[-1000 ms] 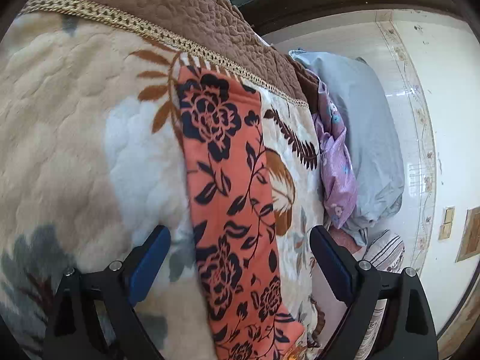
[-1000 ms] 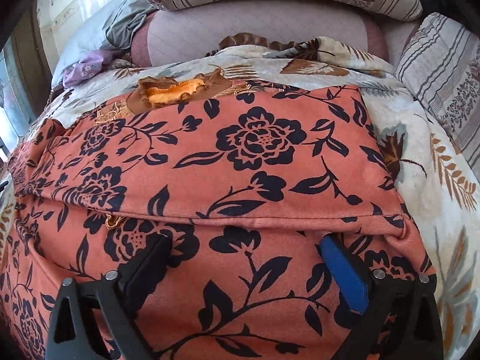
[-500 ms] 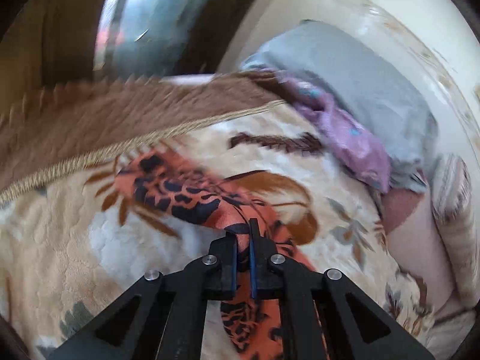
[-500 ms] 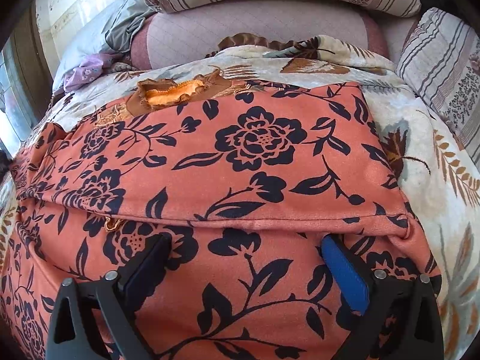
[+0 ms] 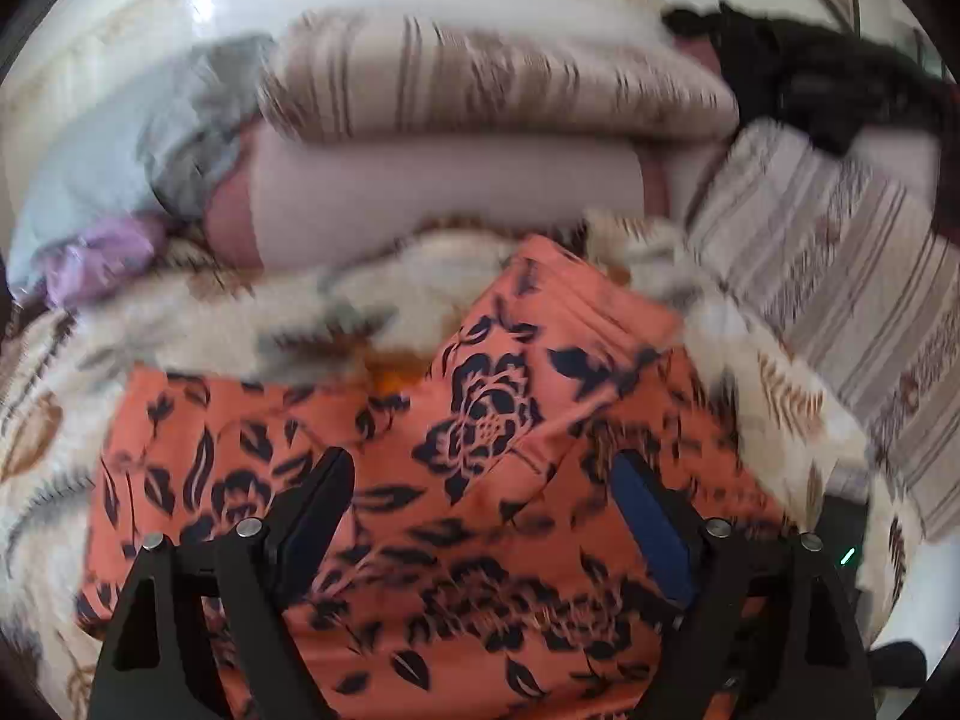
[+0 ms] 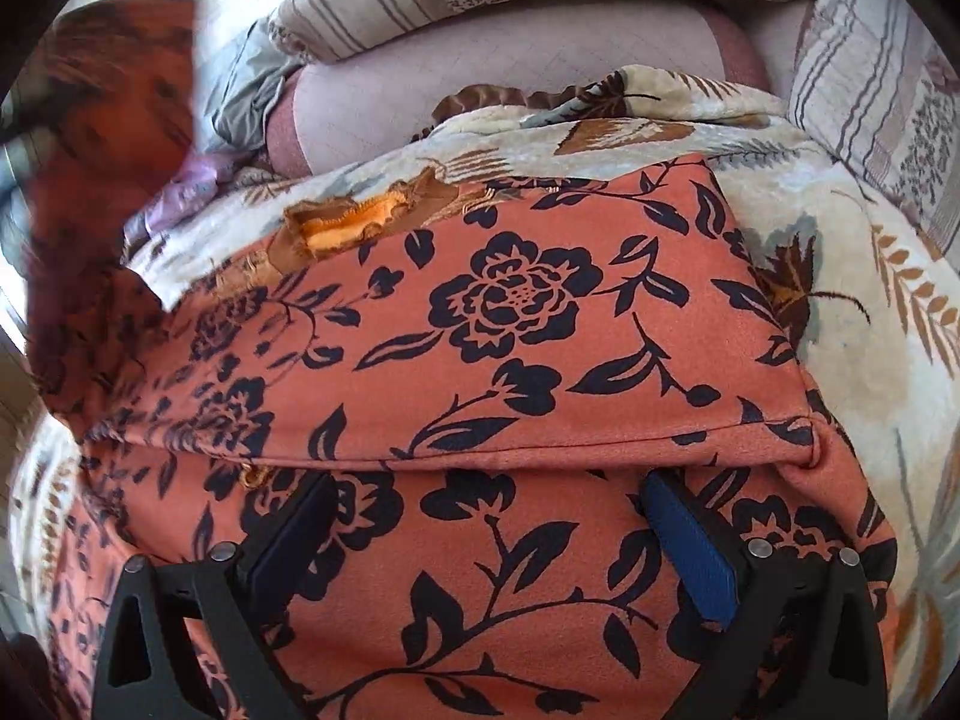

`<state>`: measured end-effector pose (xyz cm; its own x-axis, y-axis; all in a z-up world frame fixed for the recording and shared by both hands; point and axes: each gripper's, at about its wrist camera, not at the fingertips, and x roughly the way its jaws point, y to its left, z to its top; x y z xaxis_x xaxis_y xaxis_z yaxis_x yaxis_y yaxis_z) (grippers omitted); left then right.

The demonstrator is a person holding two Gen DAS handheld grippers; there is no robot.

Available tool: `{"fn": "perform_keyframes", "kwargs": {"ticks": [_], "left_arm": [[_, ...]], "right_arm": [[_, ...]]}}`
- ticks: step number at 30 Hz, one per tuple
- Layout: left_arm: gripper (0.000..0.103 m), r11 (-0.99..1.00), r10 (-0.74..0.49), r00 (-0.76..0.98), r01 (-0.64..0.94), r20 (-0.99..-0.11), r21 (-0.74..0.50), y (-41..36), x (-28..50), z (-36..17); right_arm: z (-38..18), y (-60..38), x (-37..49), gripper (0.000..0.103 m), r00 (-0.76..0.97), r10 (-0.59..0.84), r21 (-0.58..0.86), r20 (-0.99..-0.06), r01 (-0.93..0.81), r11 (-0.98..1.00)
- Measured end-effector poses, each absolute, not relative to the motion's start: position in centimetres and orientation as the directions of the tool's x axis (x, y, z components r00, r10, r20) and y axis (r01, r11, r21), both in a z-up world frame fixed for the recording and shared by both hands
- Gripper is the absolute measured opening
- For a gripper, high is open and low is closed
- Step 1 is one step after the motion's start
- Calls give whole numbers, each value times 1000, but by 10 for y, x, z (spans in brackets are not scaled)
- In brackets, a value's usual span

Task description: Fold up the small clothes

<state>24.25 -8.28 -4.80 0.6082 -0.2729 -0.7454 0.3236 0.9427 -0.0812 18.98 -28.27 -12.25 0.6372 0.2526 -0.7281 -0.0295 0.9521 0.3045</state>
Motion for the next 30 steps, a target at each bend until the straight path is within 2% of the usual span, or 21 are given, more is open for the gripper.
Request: {"fn": "perform_keyframes", "kwargs": {"ticks": [1, 2, 3, 6, 8, 11, 14, 15, 17, 18, 20, 21, 22, 25, 28, 30], "left_arm": [[85, 949, -241, 551, 307, -799, -74, -83, 243, -67], [77, 957, -227, 536, 277, -813, -85, -76, 237, -75], [75, 962, -244, 555, 244, -795, -124, -62, 228, -75], [78, 959, -274, 691, 146, -669, -241, -6, 195, -49], [85, 962, -195, 771, 30, -607, -272, 33, 182, -35], [85, 944, -67, 803, -140, -593, -297, 84, 175, -45], [85, 876, 15, 781, -311, -625, -368, 132, 172, -66], [85, 835, 23, 762, -370, -647, -406, 145, 172, -71], [85, 763, -8, 774, -405, -633, -504, 165, 169, -76], [85, 748, -5, 776, -416, -631, -517, 170, 170, -75], [85, 738, 0, 781, -421, -624, -527, 170, 170, -76], [85, 735, -10, 783, -416, -622, -536, 171, 170, -75], [85, 733, -24, 783, -409, -622, -543, 171, 170, -75], [85, 736, -33, 786, -398, -617, -547, 172, 175, -78], [85, 739, -3, 800, -403, -600, -540, 176, 168, -70], [85, 742, 24, 810, -407, -585, -533, 177, 165, -65]], "right_arm": [[-121, -287, 189, 102, 642, 274, 336, -716, -26, 941], [-120, -293, 187, 102, 649, 297, 378, -700, -16, 926], [-119, -299, 185, 102, 655, 318, 419, -685, -3, 908], [-114, -315, 178, 101, 662, 382, 547, -645, 51, 836], [-104, -323, 176, 101, 663, 457, 645, -592, 50, 763], [-81, -325, 186, 100, 680, 499, 705, -537, 37, 708], [-75, -318, 221, 100, 646, 499, 702, -577, 81, 707], [-80, -315, 235, 95, 625, 488, 686, -609, 106, 720], [-96, -308, 262, 83, 552, 436, 615, -710, 187, 766], [-104, -303, 272, 74, 512, 415, 579, -752, 214, 787], [-104, -285, 283, 67, 469, 347, 471, -813, 177, 864], [-100, -272, 285, 53, 447, 305, 404, -841, 143, 904], [-97, -260, 288, 18, 410, 271, 342, -871, 110, 933], [-67, -223, 283, 15, 421, 97, 95, -902, -25, 995], [-15, -211, 261, 15, 553, -41, -96, -832, -71, 993], [8, -224, 246, 15, 614, -99, -142, -783, -22, 990]]}}
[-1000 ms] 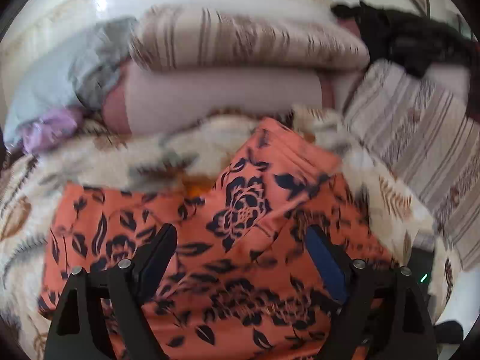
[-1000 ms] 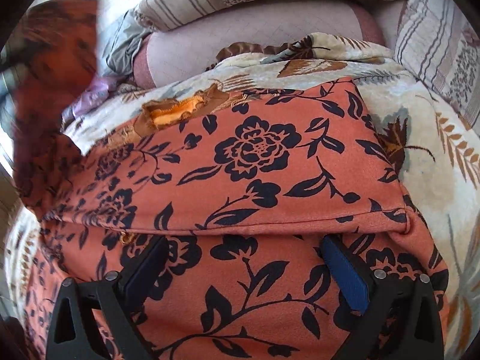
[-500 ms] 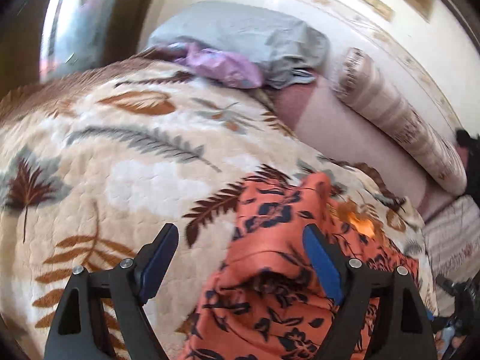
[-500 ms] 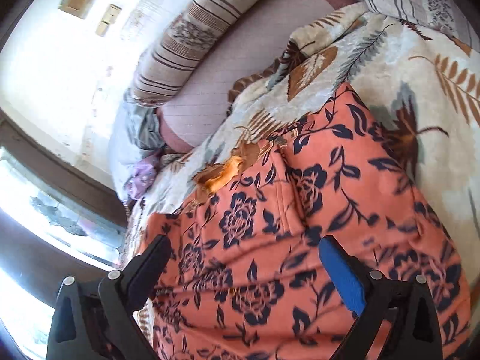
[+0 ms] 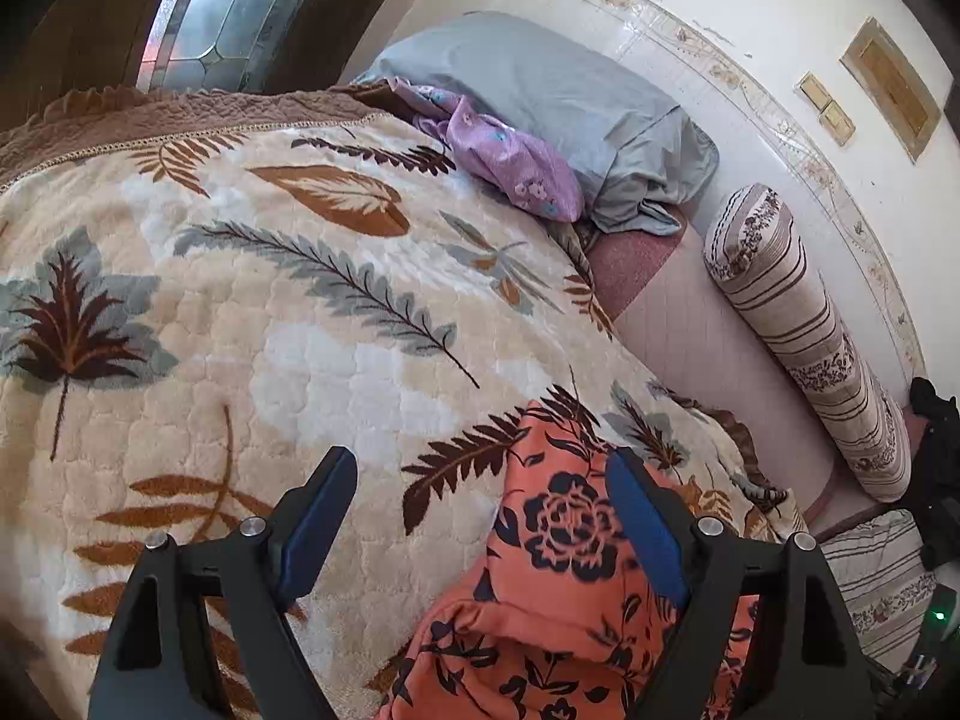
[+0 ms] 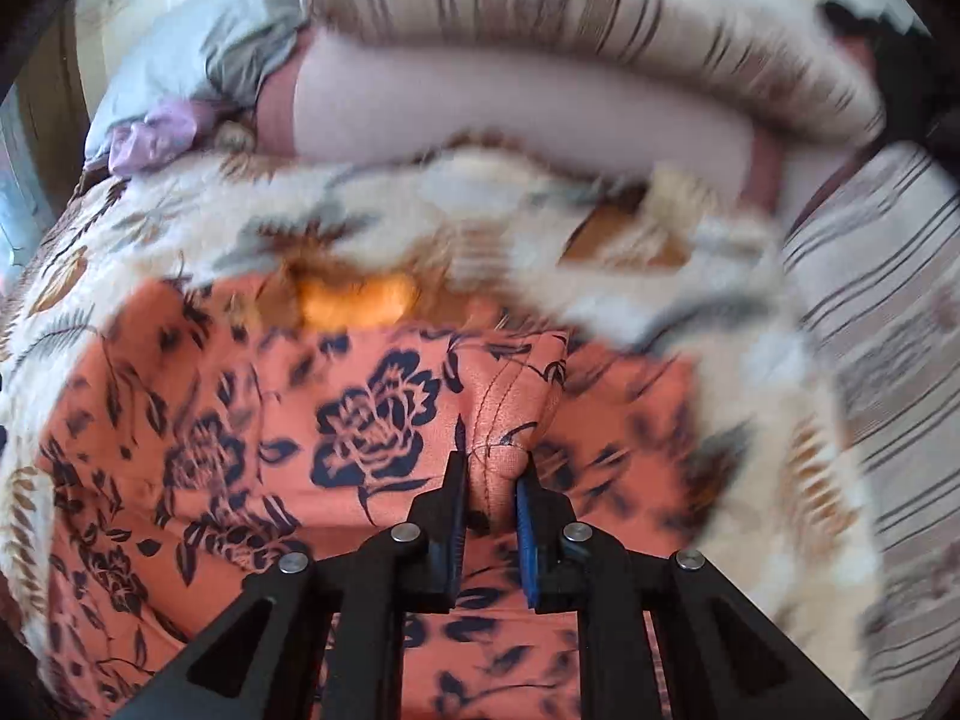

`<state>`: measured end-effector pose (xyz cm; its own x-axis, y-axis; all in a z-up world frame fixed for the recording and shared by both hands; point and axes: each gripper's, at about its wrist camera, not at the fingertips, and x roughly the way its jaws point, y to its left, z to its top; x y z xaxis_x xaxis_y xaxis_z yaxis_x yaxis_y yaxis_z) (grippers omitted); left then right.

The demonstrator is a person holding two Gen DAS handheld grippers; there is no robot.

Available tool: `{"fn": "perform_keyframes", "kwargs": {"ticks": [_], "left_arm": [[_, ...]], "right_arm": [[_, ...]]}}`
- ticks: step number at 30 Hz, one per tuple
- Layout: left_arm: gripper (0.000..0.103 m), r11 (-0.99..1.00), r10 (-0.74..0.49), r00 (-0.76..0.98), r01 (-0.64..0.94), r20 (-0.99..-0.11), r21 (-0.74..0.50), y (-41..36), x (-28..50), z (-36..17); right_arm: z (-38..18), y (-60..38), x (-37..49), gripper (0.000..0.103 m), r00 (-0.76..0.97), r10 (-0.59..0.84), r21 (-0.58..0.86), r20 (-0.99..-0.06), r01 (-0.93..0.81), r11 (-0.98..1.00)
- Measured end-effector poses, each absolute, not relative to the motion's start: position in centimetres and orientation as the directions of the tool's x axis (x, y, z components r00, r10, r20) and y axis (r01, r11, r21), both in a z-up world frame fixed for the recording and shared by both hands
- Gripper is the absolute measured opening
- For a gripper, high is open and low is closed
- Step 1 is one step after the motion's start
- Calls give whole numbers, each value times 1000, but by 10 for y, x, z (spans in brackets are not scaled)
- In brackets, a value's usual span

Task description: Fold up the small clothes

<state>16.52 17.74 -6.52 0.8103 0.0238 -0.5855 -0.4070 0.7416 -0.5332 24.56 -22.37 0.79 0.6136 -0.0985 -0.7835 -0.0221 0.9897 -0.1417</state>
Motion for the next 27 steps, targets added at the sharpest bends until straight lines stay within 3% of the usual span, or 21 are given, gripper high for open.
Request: {"fn": "perform_keyframes", "kwargs": {"ticks": [2, 3, 4, 5, 6, 8, 10, 14, 18, 19, 21, 23, 27], "left_arm": [[85, 759, 30, 810, -400, -585, -514, 171, 168, -64], [86, 782, 17, 793, -390, -609, -487, 164, 175, -68], [86, 817, -5, 758, -373, -652, -440, 154, 184, -74], [86, 856, -28, 706, -349, -707, -383, 142, 196, -85], [86, 888, -48, 644, -322, -763, -328, 130, 207, -99], [85, 930, -43, 526, -289, -849, -226, 113, 220, -125], [85, 938, 42, 583, -302, -811, -169, 107, 214, -114], [85, 935, 62, 702, -290, -709, -205, 107, 201, -87], [85, 941, 20, 531, -297, -847, -164, 105, 224, -128], [85, 943, 50, 564, -298, -824, -146, 102, 220, -122], [85, 944, 58, 616, -290, -786, -157, 99, 214, -107], [86, 941, 47, 668, -280, -743, -192, 102, 207, -96], [86, 940, 30, 515, -305, -856, -151, 104, 225, -129]], "right_arm": [[-4, -247, 240, 19, 575, -54, -63, -817, 3, 998], [-23, -255, 241, 27, 533, -37, -38, -846, 9, 999], [-44, -261, 252, 56, 471, -43, -38, -881, 20, 999], [-69, -271, 254, 71, 395, -31, -16, -918, 39, 999], [-85, -283, 252, 74, 356, 1, 30, -934, 78, 996], [-82, -302, 241, 73, 418, 78, 151, -905, 144, 978], [-64, -312, 235, 73, 477, 111, 215, -872, 171, 962], [-14, -323, 237, 74, 626, 219, 382, -748, 136, 914], [-27, -307, 271, 79, 582, 485, 618, -653, 39, 785], [-42, -305, 277, 80, 552, 509, 634, -661, 48, 772], [-91, -310, 285, 79, 442, 466, 589, -766, 194, 785], [-101, -319, 279, 74, 480, 481, 637, -733, 237, 734], [-65, -302, 284, 75, 533, 474, 620, -701, 128, 774]]}}
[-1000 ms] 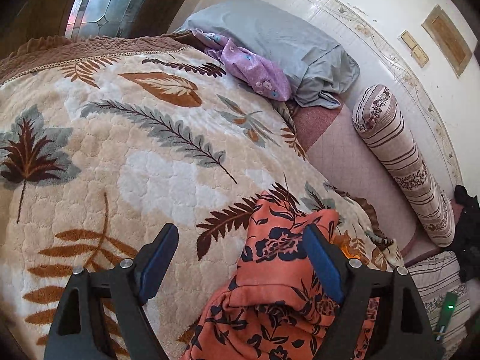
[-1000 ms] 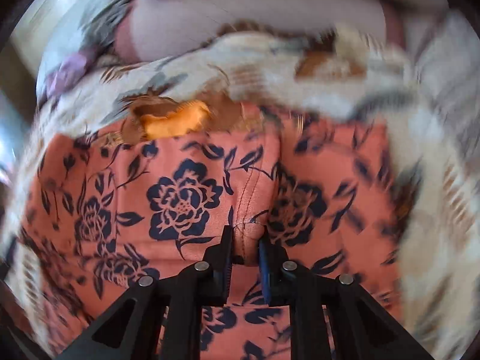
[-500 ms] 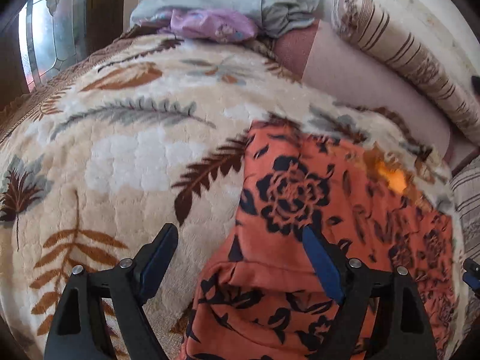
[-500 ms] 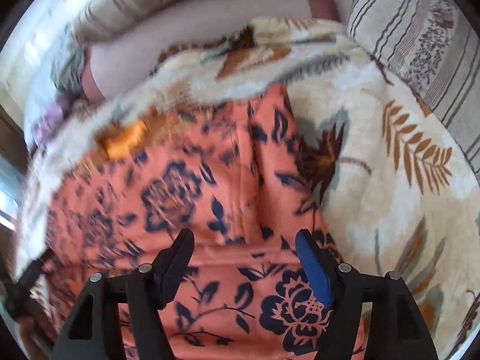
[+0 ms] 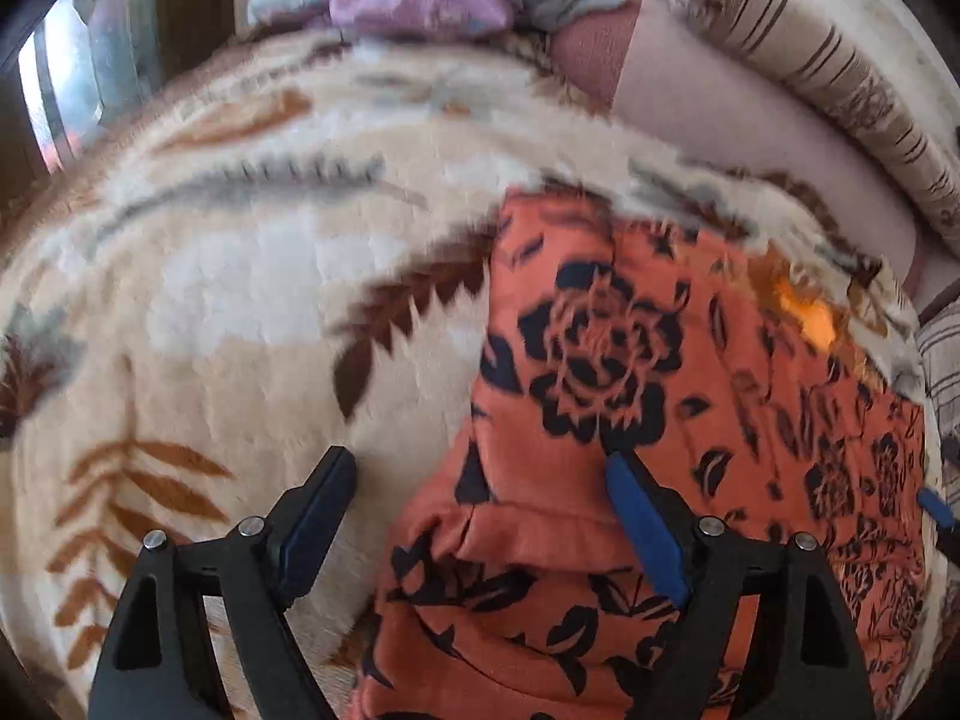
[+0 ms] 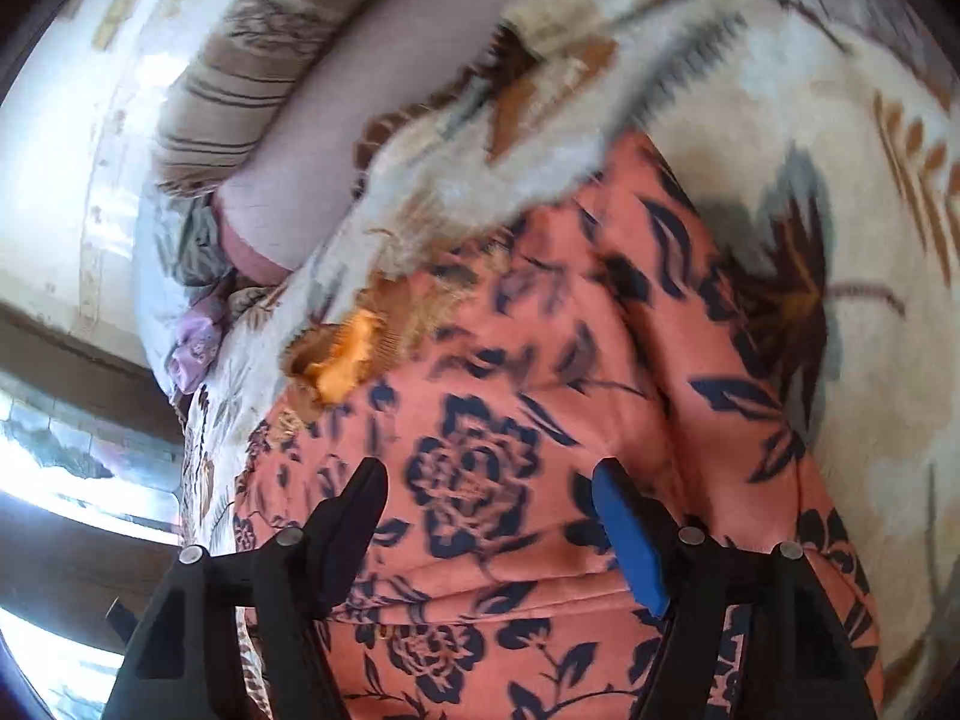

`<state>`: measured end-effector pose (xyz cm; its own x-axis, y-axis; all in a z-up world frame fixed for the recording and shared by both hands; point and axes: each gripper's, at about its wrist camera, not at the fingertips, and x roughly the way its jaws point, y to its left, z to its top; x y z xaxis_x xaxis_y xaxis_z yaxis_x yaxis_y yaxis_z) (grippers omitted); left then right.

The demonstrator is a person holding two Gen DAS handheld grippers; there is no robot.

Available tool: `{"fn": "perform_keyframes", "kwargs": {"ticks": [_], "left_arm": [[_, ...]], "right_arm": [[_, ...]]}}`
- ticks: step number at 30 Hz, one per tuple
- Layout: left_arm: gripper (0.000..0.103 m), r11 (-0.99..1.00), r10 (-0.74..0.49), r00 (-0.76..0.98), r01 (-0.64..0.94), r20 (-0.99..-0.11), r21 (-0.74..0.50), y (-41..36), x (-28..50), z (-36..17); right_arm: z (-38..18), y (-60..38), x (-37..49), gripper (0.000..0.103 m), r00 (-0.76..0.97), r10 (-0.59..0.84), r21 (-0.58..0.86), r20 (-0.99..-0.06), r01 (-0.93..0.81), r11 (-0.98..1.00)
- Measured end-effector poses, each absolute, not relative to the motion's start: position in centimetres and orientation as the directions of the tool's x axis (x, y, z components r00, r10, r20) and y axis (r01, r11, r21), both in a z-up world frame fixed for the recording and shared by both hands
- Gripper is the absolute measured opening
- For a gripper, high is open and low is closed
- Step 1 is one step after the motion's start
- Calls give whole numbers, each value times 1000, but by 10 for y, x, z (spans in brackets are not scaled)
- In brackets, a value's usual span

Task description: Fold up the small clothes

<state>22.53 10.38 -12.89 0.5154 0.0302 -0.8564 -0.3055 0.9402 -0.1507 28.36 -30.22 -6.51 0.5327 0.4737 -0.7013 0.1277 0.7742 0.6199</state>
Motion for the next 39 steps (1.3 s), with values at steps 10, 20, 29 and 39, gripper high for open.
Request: {"fn": "perform_keyframes", "kwargs": {"ticks": [10, 20, 29, 39], "left_arm": [[88, 943, 61, 538, -306, -841, -128, 97, 224, -122], [88, 930, 7, 551, -311, -835, -197, 103, 221, -122], [88, 952, -8, 563, -248, -826, -178, 92, 182, -122], [95, 999, -27, 514, -26, -857, -47, 76, 60, -122]], "right_arm": [[-58, -289, 309, 84, 601, 371, 525, -708, 96, 846], [-36, -288, 256, 84, 580, 298, 439, -758, 117, 891], [-88, -341, 95, 84, 441, 370, 485, -818, 181, 856], [-96, -399, 12, 84, 512, 479, 661, -713, 262, 703]]}}
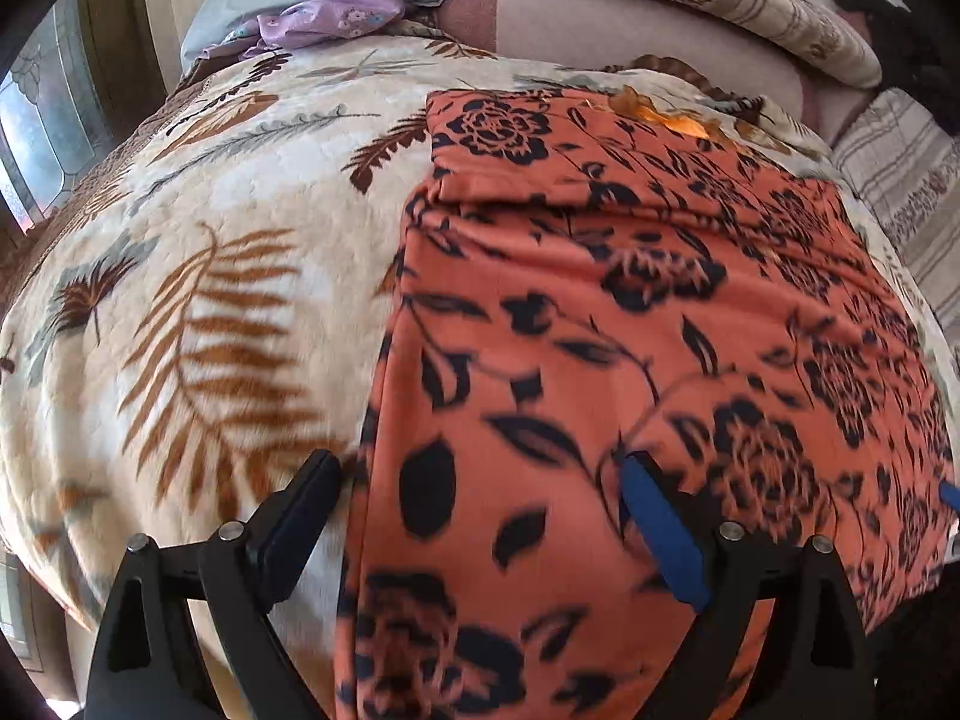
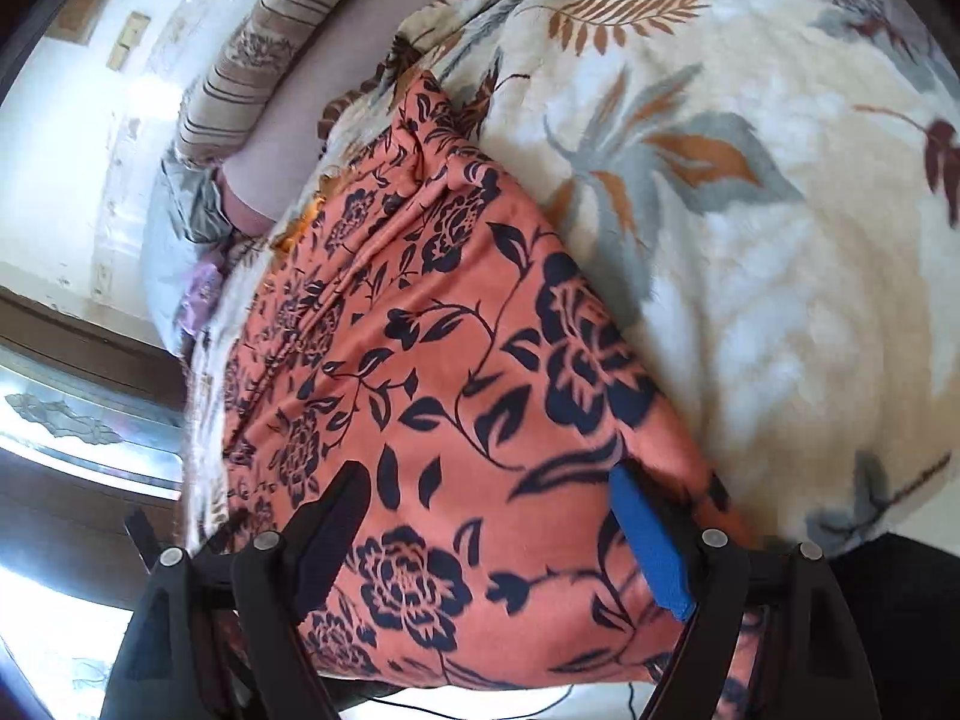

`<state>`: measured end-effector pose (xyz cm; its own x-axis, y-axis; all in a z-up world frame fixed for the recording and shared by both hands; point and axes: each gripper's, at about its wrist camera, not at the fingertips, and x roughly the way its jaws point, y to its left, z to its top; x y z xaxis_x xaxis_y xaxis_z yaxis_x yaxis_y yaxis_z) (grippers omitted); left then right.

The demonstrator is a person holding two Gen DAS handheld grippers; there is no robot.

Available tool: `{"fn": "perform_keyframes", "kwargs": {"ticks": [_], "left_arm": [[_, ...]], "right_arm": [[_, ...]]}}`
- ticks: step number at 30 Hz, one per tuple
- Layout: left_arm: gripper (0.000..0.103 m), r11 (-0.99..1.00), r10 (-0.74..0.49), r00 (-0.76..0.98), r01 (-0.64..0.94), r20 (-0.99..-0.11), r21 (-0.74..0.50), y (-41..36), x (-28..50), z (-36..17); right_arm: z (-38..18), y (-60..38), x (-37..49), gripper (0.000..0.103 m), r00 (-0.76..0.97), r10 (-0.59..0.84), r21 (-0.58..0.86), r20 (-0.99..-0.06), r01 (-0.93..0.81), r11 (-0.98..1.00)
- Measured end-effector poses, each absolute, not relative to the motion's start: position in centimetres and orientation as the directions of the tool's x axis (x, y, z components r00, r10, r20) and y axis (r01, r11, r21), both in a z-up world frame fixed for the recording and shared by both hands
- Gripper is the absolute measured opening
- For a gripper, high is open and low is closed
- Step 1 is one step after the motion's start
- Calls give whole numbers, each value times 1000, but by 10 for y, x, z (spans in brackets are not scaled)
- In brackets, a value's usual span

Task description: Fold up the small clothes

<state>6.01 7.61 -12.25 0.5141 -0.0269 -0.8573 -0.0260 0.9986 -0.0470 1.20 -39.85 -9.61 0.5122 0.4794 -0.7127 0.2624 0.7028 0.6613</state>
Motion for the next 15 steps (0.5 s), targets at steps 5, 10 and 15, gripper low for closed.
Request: {"fn": "perform_keyframes", "kwargs": {"ticks": [5, 10, 15], "left_arm": [[95, 977, -120, 466, -103, -877, -188, 97, 7, -121], [95, 899, -223, 432, -256, -874, -356, 122, -16, -126], [95, 880, -285, 377, -263, -881, -396, 112, -20, -135]], "right_arm": [[-94, -424, -16, 84, 555, 456, 675, -696, 288, 680], [-103, -449, -29, 84, 558, 437, 679, -706, 355, 642], [-113, -444, -29, 84, 467, 517, 681, -718, 315, 661]]}}
